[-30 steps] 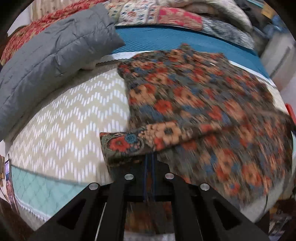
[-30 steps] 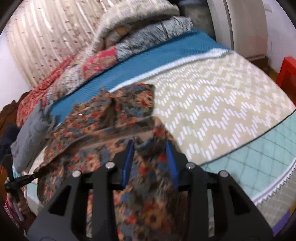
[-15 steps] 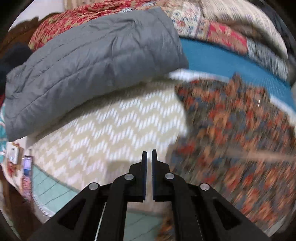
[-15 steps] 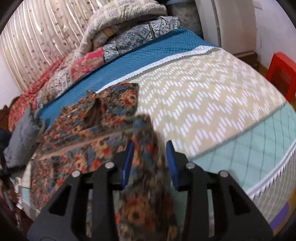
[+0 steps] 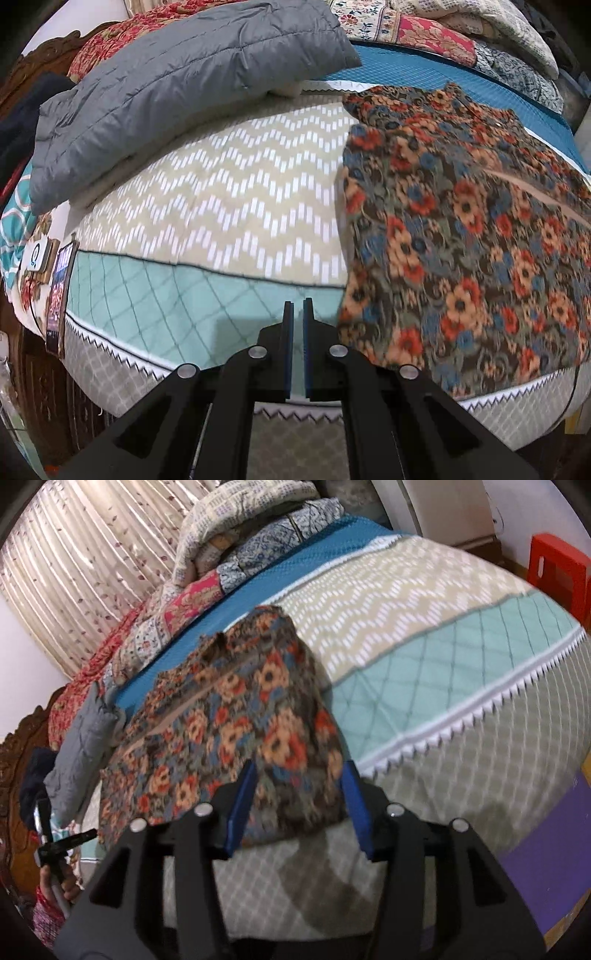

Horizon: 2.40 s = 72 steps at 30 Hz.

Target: Fold large clothes

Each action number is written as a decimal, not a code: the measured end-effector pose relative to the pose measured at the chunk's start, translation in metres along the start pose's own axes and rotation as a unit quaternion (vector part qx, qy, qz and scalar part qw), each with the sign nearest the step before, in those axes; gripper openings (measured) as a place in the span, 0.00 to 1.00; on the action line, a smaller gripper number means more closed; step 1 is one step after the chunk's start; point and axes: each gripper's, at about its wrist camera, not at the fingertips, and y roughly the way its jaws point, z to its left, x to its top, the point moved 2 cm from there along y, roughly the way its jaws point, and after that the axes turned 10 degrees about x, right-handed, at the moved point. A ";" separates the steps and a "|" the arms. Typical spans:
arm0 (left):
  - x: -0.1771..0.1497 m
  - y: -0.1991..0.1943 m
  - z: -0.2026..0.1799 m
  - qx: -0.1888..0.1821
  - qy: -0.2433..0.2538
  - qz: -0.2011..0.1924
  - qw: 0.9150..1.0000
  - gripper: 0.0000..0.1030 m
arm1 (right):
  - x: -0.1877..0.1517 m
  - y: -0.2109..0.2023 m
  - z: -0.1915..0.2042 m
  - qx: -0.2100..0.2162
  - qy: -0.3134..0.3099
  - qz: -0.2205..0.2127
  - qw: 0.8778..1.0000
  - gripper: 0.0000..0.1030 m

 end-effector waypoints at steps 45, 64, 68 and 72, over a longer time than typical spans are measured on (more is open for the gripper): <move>-0.055 0.008 -0.014 0.002 0.001 -0.058 0.998 0.07 | -0.027 0.015 -0.005 -0.004 0.010 0.022 1.000 0.71; -0.071 0.003 -0.001 -0.079 -0.042 -0.072 0.993 0.00 | -0.031 0.023 0.005 -0.029 -0.011 0.025 0.999 0.78; -0.072 0.000 -0.008 -0.093 -0.023 -0.072 0.993 0.00 | -0.032 0.024 0.007 -0.032 -0.014 0.025 0.999 0.79; -0.075 -0.002 -0.023 -0.098 0.012 -0.073 0.992 0.00 | -0.032 0.024 0.007 -0.032 -0.014 0.025 0.999 0.79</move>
